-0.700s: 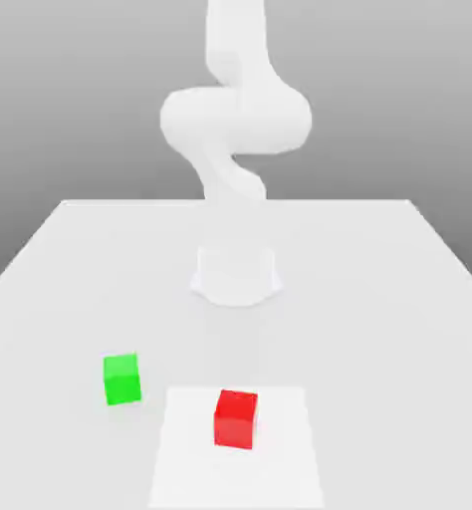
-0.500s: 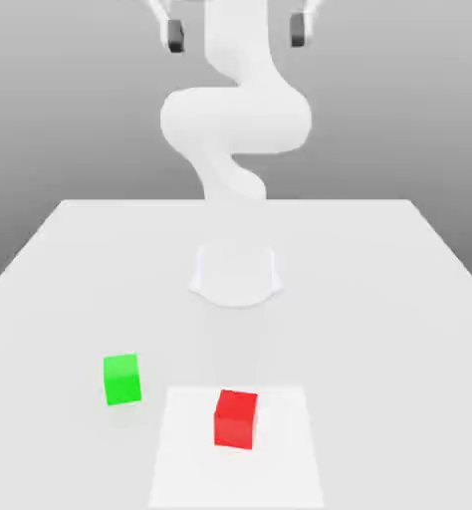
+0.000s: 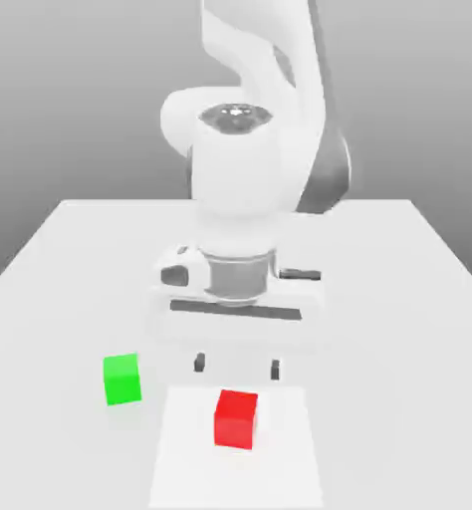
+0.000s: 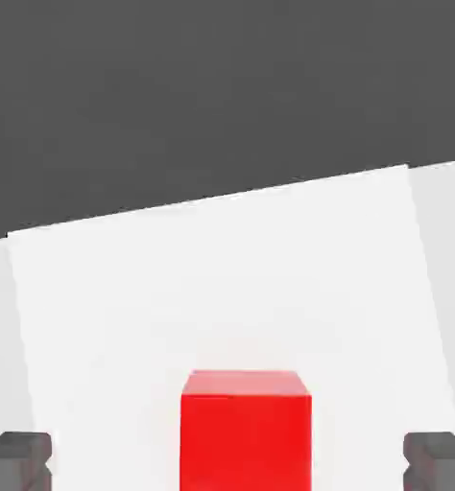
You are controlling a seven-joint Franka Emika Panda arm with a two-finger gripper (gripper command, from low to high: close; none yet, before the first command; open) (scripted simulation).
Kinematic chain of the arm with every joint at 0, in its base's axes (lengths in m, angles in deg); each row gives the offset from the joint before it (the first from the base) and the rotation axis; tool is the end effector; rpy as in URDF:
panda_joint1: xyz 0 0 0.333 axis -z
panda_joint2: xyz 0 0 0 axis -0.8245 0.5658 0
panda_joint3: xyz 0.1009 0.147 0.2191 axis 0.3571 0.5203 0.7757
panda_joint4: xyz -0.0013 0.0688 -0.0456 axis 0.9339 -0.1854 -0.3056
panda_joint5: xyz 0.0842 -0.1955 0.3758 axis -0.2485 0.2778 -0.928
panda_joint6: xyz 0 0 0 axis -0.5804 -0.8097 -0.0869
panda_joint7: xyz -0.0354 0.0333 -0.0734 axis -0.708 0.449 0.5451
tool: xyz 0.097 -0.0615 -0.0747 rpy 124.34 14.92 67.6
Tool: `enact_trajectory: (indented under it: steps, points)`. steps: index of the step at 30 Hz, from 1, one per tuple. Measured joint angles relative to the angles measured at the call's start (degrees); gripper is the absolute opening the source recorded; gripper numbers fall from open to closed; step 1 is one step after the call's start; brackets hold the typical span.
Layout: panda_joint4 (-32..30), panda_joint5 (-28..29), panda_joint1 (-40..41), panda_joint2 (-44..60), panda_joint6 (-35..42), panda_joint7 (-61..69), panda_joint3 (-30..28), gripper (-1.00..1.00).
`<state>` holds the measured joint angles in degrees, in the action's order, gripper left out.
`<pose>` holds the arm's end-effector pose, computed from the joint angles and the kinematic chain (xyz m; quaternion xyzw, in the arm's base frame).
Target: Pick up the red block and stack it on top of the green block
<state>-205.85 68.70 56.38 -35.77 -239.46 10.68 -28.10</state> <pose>0.4054 0.0004 0.1005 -0.8856 0.4644 -0.0037 0.0020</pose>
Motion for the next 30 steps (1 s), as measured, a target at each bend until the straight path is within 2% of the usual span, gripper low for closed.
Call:
enact_trajectory:
  steps: [4,5,12,19,30]
  points:
    - [0.87,0.49,-0.16,8.30,-6.98,-0.46,-0.25,0.00]
    - [1.14,0.53,-0.27,10.28,-8.68,-0.50,-0.37,-1.00]
    - [1.20,0.78,-0.29,10.74,-9.11,-0.74,-0.42,-1.00]
    - [-0.76,-0.22,0.66,-1.52,1.20,-1.05,-0.37,-1.00]
    - [-5.37,-0.77,10.21,-10.22,5.19,-21.31,-5.45,-1.00]
